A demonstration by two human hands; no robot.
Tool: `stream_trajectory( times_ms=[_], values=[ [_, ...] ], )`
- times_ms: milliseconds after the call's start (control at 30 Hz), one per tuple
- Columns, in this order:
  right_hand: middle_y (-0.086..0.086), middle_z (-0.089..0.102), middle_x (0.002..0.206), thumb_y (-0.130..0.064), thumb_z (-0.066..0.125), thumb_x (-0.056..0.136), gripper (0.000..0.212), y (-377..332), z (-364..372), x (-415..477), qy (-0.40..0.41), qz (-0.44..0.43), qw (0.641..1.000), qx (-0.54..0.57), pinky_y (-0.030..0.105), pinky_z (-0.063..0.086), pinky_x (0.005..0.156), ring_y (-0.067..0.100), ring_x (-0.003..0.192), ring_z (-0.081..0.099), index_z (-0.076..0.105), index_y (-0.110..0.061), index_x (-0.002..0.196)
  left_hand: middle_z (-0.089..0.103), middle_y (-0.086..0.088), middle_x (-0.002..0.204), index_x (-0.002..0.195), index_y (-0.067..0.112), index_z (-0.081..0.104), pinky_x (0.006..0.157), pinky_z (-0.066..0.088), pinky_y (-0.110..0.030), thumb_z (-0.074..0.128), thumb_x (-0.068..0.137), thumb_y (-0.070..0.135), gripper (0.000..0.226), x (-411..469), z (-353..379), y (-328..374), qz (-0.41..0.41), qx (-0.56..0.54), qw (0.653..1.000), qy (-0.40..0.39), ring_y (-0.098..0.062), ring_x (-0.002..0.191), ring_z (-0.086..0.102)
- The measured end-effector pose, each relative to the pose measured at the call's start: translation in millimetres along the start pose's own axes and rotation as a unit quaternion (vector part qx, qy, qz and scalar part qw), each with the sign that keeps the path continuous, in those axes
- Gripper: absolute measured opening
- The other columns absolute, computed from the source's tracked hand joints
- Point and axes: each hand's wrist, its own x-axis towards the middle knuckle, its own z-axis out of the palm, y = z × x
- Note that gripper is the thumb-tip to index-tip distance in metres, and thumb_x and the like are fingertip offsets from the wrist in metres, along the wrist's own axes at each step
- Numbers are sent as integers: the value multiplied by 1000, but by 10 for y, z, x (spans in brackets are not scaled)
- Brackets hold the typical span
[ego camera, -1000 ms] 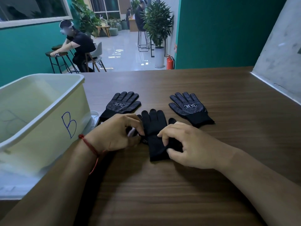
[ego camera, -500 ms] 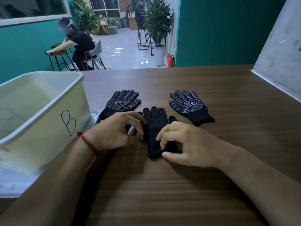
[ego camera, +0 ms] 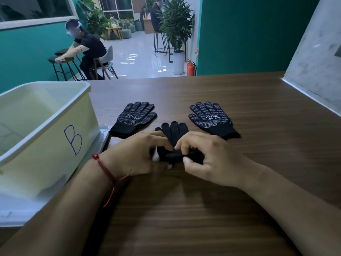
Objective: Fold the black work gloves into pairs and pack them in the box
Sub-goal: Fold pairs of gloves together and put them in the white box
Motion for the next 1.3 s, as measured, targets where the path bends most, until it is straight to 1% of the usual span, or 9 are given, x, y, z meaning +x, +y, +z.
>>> stream_trajectory(
  times_ms=[100, 267, 333, 467, 567, 833, 967, 1133, 1300],
  values=[
    [-16, 71, 104, -31, 66, 96, 8, 36, 24, 3, 45, 52, 997, 47, 33, 57, 82, 7, 99, 71, 63, -29, 103, 69, 9, 98, 97, 24, 79, 79, 55, -42, 81, 93, 33, 9, 12, 56, -2, -7, -32, 999, 23, -17, 89, 67],
    [-20, 73, 110, -49, 83, 87, 43, 64, 37, 4, 66, 131, 985, 87, 36, 61, 89, 7, 101, 73, 59, -45, 123, 70, -4, 91, 93, 8, 76, 77, 53, -48, 67, 99, 50, 43, 3, 92, -44, -77, -91, 992, 51, -28, 85, 68],
    [-14, 75, 112, -41, 87, 84, 52, 116, 45, 9, 53, 146, 985, 73, 40, 62, 94, 10, 104, 74, 58, -47, 128, 69, -11, 88, 92, 3, 72, 77, 53, -50, 64, 98, 54, 52, 4, 92, -46, -94, -123, 986, 62, -29, 82, 67],
    [-7, 78, 98, -25, 81, 89, 33, 225, 43, 31, 77, 158, 982, 66, 48, 62, 88, 14, 92, 76, 66, -41, 114, 51, -13, 63, 71, 7, 54, 58, 43, -37, 68, 102, 43, 49, 16, 85, -8, -121, -181, 974, 67, -16, 58, 49],
    [-13, 77, 95, -22, 83, 90, 26, 220, 37, 40, 92, 167, 979, 79, 40, 61, 90, 7, 90, 75, 68, -42, 101, 54, -1, 60, 67, 16, 55, 58, 39, -30, 76, 97, 33, 40, 12, 57, -11, -120, -193, 972, 63, -11, 59, 47],
    [-29, 74, 94, -31, 81, 94, 35, 217, 87, 97, 130, 219, 962, 101, 27, 59, 94, 3, 100, 74, 63, -57, 108, 65, 2, 65, 75, 21, 68, 71, 55, -36, 77, 97, 32, 26, 69, 136, -128, -189, -203, 956, 95, -15, 62, 66],
    [-29, 69, 93, -34, 76, 98, 26, 226, 154, 160, 161, 245, 954, 65, 13, 55, 82, -2, 89, 72, 71, -39, 122, 72, -4, 61, 86, 18, 73, 61, 52, -29, 78, 95, 35, 20, 111, 183, -47, -233, -154, 953, 121, -14, 54, 65],
    [-12, 71, 82, -43, 76, 94, 25, 293, 207, 241, 174, 249, 952, -43, 33, 57, 79, 10, 79, 69, 68, -35, 116, 71, 6, 61, 94, 30, 61, 57, 43, -23, 78, 92, 41, 21, 145, 259, 6, -267, -84, 943, 179, -6, 54, 62],
    [-14, 59, 75, -41, 72, 97, 21, 285, 219, 217, 159, 197, 955, -151, 38, 54, 73, 18, 76, 64, 56, -28, 98, 69, 6, 57, 86, 28, 55, 67, 54, -35, 75, 93, 41, 25, 168, 321, 4, -250, -42, 945, 205, -10, 56, 62]
  ],
)
